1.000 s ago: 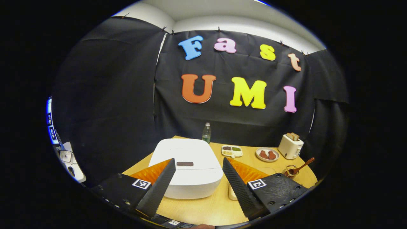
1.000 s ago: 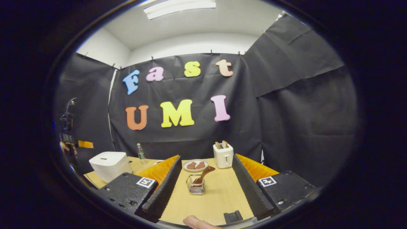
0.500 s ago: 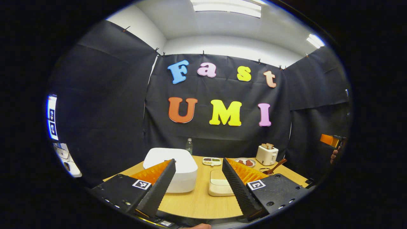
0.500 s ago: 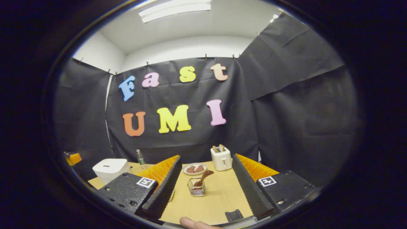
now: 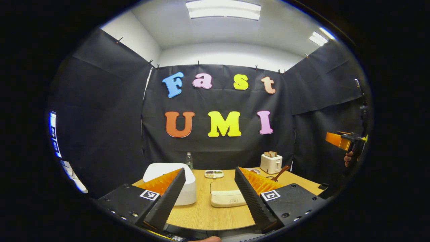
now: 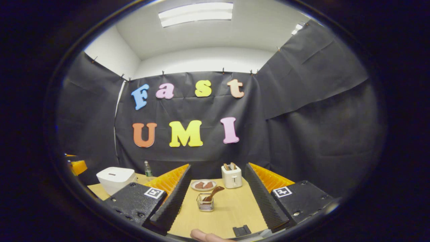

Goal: Close the left gripper, press the button to open the rice cooker; take a wooden spoon from the chopstick holder with the right hand, scoop a spoonful of rice and pour it into the rice cooker, then put the wooden spoon back into the chopstick holder.

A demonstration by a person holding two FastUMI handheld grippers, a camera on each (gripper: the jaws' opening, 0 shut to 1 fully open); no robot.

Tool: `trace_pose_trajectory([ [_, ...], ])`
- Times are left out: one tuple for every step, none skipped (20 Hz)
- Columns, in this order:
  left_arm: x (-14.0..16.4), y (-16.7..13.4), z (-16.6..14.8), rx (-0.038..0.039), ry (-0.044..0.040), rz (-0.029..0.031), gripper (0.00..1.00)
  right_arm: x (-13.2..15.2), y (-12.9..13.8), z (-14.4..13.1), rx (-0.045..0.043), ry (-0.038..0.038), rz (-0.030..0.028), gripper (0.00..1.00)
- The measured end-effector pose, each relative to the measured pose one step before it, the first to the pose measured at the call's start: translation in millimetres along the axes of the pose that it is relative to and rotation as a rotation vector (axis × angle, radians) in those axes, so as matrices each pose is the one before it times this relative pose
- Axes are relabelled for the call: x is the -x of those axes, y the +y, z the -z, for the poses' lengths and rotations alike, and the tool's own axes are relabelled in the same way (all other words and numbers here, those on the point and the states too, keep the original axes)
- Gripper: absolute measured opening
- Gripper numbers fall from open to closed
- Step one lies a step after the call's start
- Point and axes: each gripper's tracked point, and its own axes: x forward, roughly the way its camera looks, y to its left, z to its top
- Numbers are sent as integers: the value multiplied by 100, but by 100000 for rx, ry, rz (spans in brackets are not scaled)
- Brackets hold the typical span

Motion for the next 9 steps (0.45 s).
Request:
trace_pose_trajectory([
  [34,-167,-197,111,-525,114,94,-143,-50,543,-29,1084,-42,100],
  [47,-103,-90,-52,-67,51,94,-7,14,300,186,725,-199,100],
  [-41,63,14,73,-24,-137,94,-141,-103,150,-5,334,-66,100],
  [-34,13,9,104,126,-295,94,52,-76,35,-186,43,-100,100],
  [119,95,-20,281,141,-350,94,-17,-71,154,-365,289,101,100],
  [-161,-91,127,356,305,144,94,24,-17,83,-404,0,-241,100],
  [-143,-257,323,396,696,813,94,12,149,125,-202,-65,-435,100],
  [47,-242,89,138,588,1055,94,17,24,139,98,-403,-533,100],
  [34,-55,80,201,257,816,94,43,148,-28,194,-523,-281,100],
])
